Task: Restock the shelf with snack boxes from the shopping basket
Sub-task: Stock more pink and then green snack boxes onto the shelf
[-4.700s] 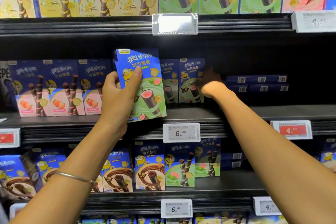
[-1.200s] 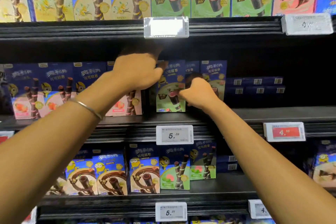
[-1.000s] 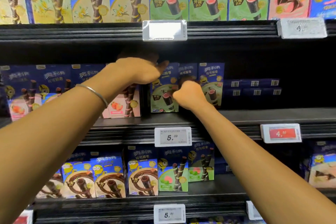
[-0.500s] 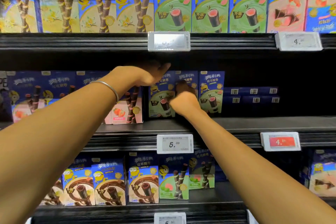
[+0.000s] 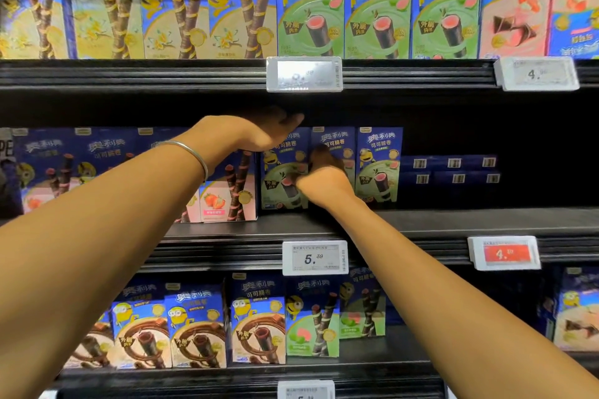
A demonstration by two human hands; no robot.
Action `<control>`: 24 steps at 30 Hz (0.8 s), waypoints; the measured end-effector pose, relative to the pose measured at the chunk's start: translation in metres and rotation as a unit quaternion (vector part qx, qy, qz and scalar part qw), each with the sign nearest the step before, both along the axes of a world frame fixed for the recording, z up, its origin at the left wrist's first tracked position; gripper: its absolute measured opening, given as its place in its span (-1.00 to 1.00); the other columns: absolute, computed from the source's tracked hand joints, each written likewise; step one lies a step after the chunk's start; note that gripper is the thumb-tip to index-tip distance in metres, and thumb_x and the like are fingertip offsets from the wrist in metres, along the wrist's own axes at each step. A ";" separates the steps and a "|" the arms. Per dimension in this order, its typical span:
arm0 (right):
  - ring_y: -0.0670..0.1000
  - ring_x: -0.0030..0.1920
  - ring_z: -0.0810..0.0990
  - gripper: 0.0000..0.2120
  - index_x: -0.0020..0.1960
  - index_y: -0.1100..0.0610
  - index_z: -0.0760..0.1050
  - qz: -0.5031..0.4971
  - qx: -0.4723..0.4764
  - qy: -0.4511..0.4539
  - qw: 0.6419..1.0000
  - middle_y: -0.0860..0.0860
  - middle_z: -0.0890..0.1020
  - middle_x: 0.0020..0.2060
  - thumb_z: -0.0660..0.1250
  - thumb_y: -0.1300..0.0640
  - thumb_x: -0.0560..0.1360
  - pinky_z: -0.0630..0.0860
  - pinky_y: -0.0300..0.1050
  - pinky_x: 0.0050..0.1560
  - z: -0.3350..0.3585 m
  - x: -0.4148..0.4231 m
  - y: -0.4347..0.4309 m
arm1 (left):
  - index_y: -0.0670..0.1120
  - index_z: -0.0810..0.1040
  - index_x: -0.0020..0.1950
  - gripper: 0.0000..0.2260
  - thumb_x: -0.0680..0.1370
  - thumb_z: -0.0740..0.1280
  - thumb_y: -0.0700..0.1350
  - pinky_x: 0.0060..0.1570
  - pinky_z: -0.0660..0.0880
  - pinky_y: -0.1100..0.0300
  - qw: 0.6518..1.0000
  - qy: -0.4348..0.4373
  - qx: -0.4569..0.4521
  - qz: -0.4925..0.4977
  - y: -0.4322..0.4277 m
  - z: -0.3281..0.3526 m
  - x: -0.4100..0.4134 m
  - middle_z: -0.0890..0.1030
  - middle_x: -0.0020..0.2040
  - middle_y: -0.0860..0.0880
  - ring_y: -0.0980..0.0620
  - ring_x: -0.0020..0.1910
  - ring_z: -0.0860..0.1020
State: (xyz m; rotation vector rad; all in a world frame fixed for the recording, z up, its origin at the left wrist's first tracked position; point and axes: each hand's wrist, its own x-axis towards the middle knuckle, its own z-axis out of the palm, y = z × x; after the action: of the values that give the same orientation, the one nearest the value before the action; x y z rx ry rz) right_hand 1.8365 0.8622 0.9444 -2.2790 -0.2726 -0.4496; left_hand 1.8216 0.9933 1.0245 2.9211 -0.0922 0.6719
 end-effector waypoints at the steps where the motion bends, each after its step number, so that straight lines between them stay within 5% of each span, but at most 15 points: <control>1: 0.25 0.19 0.58 -0.43 0.35 0.24 0.36 0.004 0.010 -0.010 1.000 0.20 0.59 0.20 0.52 0.06 0.47 0.57 0.03 0.06 -0.002 0.001 -0.001 | -0.09 0.26 0.66 -0.37 0.73 -0.07 0.27 0.51 0.17 0.07 1.000 0.002 0.001 -0.001 0.000 0.000 -0.002 0.28 0.65 -0.15 -0.15 0.60 0.28; 4: 0.20 0.09 0.61 -0.62 0.20 0.17 0.46 0.012 0.041 -0.033 0.999 0.13 0.62 0.07 0.46 0.01 0.50 0.52 -0.06 -0.06 -0.006 0.003 -0.007 | -0.10 0.28 0.64 -0.39 0.74 -0.07 0.25 0.50 0.18 0.08 1.000 0.000 -0.006 -0.007 -0.004 0.001 -0.009 0.30 0.64 -0.16 -0.16 0.59 0.29; 8: 0.22 0.12 0.60 -0.68 0.16 0.25 0.55 0.041 0.165 0.014 0.985 0.18 0.63 0.10 0.44 0.05 0.53 0.62 0.20 0.15 -0.008 0.005 -0.019 | -0.06 0.25 0.65 -0.43 0.75 -0.04 0.22 0.51 0.15 0.08 0.999 -0.019 -0.021 -0.043 -0.005 0.000 -0.024 0.25 0.66 -0.13 -0.13 0.61 0.25; 11: 0.24 0.16 0.61 -0.74 0.18 0.27 0.53 0.071 0.274 0.071 0.957 0.27 0.60 0.15 0.37 0.14 0.55 0.68 0.17 -0.02 -0.007 0.001 -0.032 | 0.01 0.31 0.63 -0.43 0.73 -0.04 0.28 0.53 0.18 0.00 0.996 -0.030 -0.028 -0.082 0.003 -0.003 -0.040 0.32 0.63 -0.11 -0.13 0.57 0.31; 13: 0.20 0.16 0.62 -0.78 0.19 0.22 0.51 0.101 0.328 0.080 0.936 0.24 0.61 0.17 0.35 0.17 0.57 0.67 0.01 -0.17 -0.004 -0.006 -0.040 | 0.01 0.42 0.55 -0.40 0.70 -0.05 0.33 0.39 0.35 0.00 0.995 -0.055 -0.018 -0.077 0.007 -0.009 -0.052 0.50 0.50 -0.14 -0.13 0.39 0.48; 16: 0.14 0.18 0.63 -0.68 0.28 0.20 0.49 0.117 0.345 0.076 0.928 0.17 0.62 0.20 0.40 0.14 0.56 0.69 0.07 -0.02 0.000 -0.020 -0.052 | -0.10 0.56 0.36 -0.45 0.71 0.05 0.28 0.15 0.49 -0.02 0.987 -0.123 -0.025 -0.096 0.009 -0.020 -0.069 0.65 0.20 -0.19 -0.17 0.16 0.59; 21: 0.05 0.20 0.66 -0.69 0.25 0.13 0.52 0.166 0.351 0.035 0.921 0.09 0.64 0.22 0.41 0.00 0.58 0.67 0.05 0.09 -0.017 -0.066 -0.089 | -0.07 0.51 0.48 -0.58 0.71 0.17 0.11 0.26 0.41 0.30 0.945 -0.229 -0.127 -0.195 0.008 -0.069 -0.110 0.61 0.35 0.00 0.14 0.30 0.53; 24: 0.02 0.14 0.71 -0.78 0.09 0.05 0.61 0.200 0.412 0.004 0.889 0.10 0.70 0.12 0.41 -0.04 0.51 0.68 0.02 0.06 -0.044 -0.107 -0.114 | -0.12 0.53 0.43 -0.64 0.70 0.21 0.01 0.35 0.45 0.21 0.909 -0.261 -0.230 -0.228 -0.004 -0.119 -0.136 0.62 0.32 -0.01 0.13 0.35 0.56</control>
State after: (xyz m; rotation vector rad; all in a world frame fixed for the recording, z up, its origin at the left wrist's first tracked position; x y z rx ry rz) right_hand 1.7295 0.7486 0.9005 -1.3447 -0.4374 -0.2618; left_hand 1.6852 0.9895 0.9051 2.0961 -0.5660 1.1705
